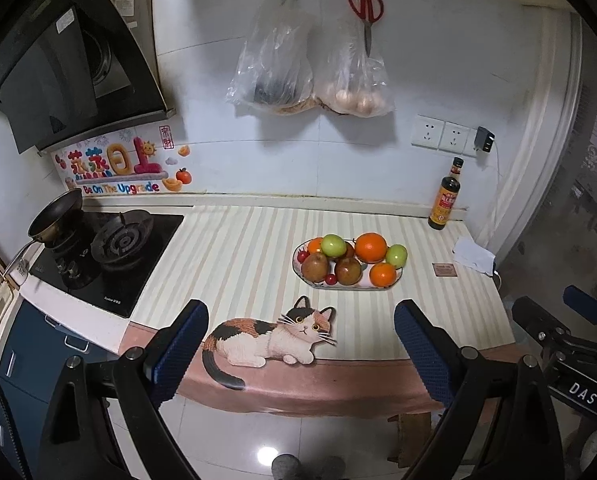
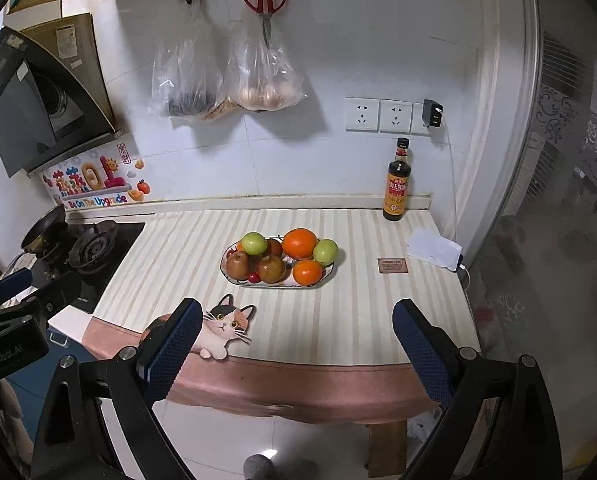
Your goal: Organize fruits
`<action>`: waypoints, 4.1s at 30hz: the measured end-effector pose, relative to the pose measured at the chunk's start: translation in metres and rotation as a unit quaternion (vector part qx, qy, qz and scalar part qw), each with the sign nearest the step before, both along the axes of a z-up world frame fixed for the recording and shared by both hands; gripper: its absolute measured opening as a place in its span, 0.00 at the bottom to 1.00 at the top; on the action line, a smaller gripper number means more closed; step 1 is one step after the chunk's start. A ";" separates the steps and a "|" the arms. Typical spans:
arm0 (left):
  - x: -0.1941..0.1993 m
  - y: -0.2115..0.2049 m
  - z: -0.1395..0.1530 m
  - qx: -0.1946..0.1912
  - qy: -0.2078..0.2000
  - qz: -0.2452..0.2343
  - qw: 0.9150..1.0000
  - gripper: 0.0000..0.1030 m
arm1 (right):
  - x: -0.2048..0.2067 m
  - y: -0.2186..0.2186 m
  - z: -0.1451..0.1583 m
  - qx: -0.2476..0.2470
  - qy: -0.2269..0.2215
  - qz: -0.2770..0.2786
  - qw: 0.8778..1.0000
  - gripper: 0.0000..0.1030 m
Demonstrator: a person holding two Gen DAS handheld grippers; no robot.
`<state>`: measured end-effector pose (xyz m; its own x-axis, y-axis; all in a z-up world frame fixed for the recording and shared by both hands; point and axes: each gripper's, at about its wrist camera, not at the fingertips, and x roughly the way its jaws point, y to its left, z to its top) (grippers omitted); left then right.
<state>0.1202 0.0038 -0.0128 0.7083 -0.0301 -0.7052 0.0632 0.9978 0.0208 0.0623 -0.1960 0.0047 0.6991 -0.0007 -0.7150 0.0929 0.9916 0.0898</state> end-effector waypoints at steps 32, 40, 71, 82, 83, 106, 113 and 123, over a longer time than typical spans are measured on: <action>0.097 -0.001 -0.031 0.021 0.046 0.005 0.999 1.00 | 0.095 -0.003 -0.034 -0.015 0.034 -0.024 0.999 0.97; 0.108 -0.003 -0.039 0.020 0.058 0.002 0.998 1.00 | 0.111 -0.002 -0.047 -0.012 0.051 -0.022 0.998 0.97; 0.110 -0.003 -0.042 0.022 0.060 -0.004 0.998 1.00 | 0.118 0.001 -0.052 -0.003 0.059 -0.018 0.998 0.97; 0.110 -0.002 -0.043 0.020 0.060 -0.005 0.998 1.00 | 0.117 0.000 -0.049 -0.004 0.060 -0.017 0.998 0.97; 0.110 -0.002 -0.042 0.021 0.059 -0.006 0.998 1.00 | 0.117 0.000 -0.049 -0.004 0.060 -0.017 0.998 0.97; 0.106 0.000 -0.045 0.024 0.057 -0.001 0.998 1.00 | 0.118 -0.005 -0.050 -0.006 0.064 -0.009 0.998 0.98; 0.105 -0.002 -0.046 0.023 0.057 -0.006 0.998 1.00 | 0.118 -0.004 -0.050 -0.005 0.066 -0.007 0.998 0.98; 0.104 -0.004 -0.046 0.023 0.057 -0.007 0.998 1.00 | 0.118 -0.003 -0.049 -0.006 0.066 -0.007 0.998 0.98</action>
